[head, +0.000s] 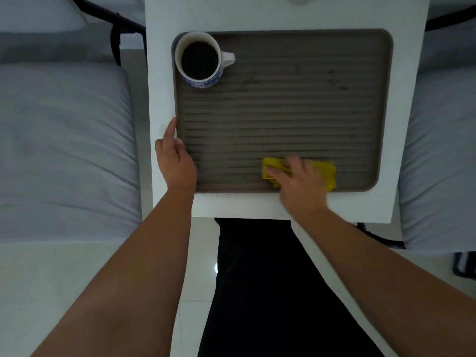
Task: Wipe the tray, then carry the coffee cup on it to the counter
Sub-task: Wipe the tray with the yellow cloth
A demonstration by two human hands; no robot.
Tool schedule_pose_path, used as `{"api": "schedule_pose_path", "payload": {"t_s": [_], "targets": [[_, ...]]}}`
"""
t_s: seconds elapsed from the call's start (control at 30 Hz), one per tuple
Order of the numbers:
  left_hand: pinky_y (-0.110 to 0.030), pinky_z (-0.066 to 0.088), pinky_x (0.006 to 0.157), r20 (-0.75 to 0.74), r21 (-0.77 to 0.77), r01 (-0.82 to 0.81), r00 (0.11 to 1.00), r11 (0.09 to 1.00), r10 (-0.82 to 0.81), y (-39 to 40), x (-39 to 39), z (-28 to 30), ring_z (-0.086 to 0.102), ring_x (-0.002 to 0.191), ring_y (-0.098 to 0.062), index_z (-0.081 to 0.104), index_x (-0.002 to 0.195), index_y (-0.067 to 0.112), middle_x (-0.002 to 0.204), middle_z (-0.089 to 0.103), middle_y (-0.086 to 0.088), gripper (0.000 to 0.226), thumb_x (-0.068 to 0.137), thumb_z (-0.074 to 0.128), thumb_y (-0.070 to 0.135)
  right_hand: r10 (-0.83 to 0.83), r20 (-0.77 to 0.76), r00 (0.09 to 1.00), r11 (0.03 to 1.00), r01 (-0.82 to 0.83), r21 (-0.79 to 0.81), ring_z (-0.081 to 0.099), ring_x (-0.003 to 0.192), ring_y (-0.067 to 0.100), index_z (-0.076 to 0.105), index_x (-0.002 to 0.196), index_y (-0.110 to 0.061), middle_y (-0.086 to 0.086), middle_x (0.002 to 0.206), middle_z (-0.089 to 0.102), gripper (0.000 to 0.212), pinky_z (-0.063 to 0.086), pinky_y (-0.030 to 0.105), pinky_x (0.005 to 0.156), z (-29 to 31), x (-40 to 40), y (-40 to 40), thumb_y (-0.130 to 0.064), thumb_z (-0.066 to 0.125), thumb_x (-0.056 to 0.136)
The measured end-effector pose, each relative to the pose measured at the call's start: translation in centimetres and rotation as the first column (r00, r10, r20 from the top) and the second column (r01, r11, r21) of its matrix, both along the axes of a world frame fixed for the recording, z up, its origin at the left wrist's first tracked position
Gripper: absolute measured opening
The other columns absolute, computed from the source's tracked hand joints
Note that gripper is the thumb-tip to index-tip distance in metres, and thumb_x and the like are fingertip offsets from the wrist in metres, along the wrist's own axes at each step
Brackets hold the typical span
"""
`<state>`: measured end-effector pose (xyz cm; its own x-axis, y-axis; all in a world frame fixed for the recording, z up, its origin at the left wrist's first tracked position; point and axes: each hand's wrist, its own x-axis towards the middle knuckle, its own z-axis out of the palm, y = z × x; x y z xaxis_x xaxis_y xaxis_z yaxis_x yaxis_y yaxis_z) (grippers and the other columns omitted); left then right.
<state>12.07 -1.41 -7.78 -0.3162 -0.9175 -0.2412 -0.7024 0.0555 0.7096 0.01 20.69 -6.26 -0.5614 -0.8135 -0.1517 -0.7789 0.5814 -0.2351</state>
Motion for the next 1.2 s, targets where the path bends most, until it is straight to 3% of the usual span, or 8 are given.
{"api": "schedule_pose_path", "payload": {"t_s": [0.27,0.47,0.57,0.73,0.83,0.93,1.03,1.2], "targets": [[-0.011,0.042,0.083,0.003,-0.02,-0.008,1.0,1.0,0.008,0.2,-0.1,0.0,0.047,0.077,0.001,0.047,0.137,0.03,0.097,0.044,0.001,0.048,0.097,0.033,0.007,-0.205,0.049,0.977,0.979,0.206,0.003,0.056,0.069,0.037,0.072,0.106,-0.018,0.02,0.09,0.057,0.038,0.05,0.039,0.055,0.8,-7.5,9.9,-0.008,0.048,0.079],[-0.022,0.046,0.085,-0.006,-0.044,-0.004,1.0,0.999,0.003,0.1,0.0,-0.5,0.046,0.076,-0.001,0.047,0.137,0.03,0.095,0.044,0.0,0.049,0.096,0.033,0.008,-0.238,0.24,0.941,0.966,0.256,-0.047,0.052,0.075,0.025,0.069,0.104,-0.009,0.014,0.085,0.057,0.043,0.047,0.038,0.063,-1.2,-2.2,0.4,-0.041,0.043,0.092],[-0.017,0.044,0.083,0.011,-0.051,-0.019,1.0,0.999,0.019,0.2,-0.1,-0.7,0.047,0.079,-0.003,0.047,0.138,0.03,0.097,0.045,0.0,0.05,0.096,0.033,0.008,-0.11,0.234,0.966,0.98,0.144,-0.135,0.055,0.07,0.034,0.069,0.108,-0.016,0.017,0.087,0.059,0.034,0.047,0.035,0.057,-1.4,1.4,-7.6,-0.014,0.064,0.075],[-0.001,0.034,0.08,0.044,-0.098,0.026,0.999,0.995,-0.022,0.2,0.0,-1.1,0.047,0.085,-0.005,0.045,0.139,0.028,0.097,0.044,0.0,0.05,0.095,0.033,0.006,0.037,0.144,0.989,0.988,-0.014,-0.155,0.057,0.075,0.034,0.068,0.112,-0.022,0.015,0.093,0.06,0.044,0.047,0.035,0.06,-0.9,1.0,-12.4,-0.015,0.074,0.069],[0.0,0.033,0.079,0.062,-0.092,0.006,0.998,0.996,-0.001,0.3,0.0,-1.0,0.047,0.084,-0.005,0.044,0.139,0.032,0.098,0.044,0.001,0.051,0.096,0.033,0.007,-0.096,0.151,0.984,0.992,0.107,-0.069,0.055,0.088,0.034,0.063,0.119,-0.032,0.012,0.105,0.058,0.045,0.048,0.035,0.069,-0.4,-2.3,-8.5,-0.014,0.063,0.078],[0.001,0.033,0.08,0.05,-0.094,0.009,0.999,0.996,-0.005,0.3,0.1,-1.1,0.046,0.084,-0.005,0.045,0.139,0.031,0.098,0.044,0.001,0.049,0.097,0.033,0.008,-0.258,0.051,0.965,0.965,0.254,0.065,0.05,0.102,0.019,0.057,0.115,-0.037,-0.002,0.113,0.053,0.029,0.047,0.036,0.085,-0.3,-6.7,-2.0,-0.037,0.045,0.088],[0.002,0.031,0.08,0.051,-0.103,0.003,0.999,0.995,0.002,0.3,0.0,-1.2,0.045,0.081,-0.001,0.046,0.139,0.03,0.099,0.045,0.001,0.046,0.099,0.033,0.01,-0.506,-0.103,0.856,0.854,0.514,0.08,0.059,0.093,0.022,0.062,0.103,-0.03,0.002,0.098,0.058,0.02,0.049,0.037,0.085,0.3,-10.1,2.7,-0.04,0.058,0.087],[-0.001,0.033,0.081,0.072,-0.089,0.0,0.997,0.996,0.006,0.4,-0.1,-1.0,0.048,0.086,-0.007,0.044,0.139,0.033,0.098,0.044,0.002,0.05,0.097,0.034,0.007,-0.819,0.134,0.557,0.561,0.828,-0.009,0.051,0.107,0.035,0.049,0.137,-0.018,0.02,0.124,0.046,0.046,0.038,0.032,0.098,0.0,-9.6,1.2,-0.011,0.047,0.091]]}}
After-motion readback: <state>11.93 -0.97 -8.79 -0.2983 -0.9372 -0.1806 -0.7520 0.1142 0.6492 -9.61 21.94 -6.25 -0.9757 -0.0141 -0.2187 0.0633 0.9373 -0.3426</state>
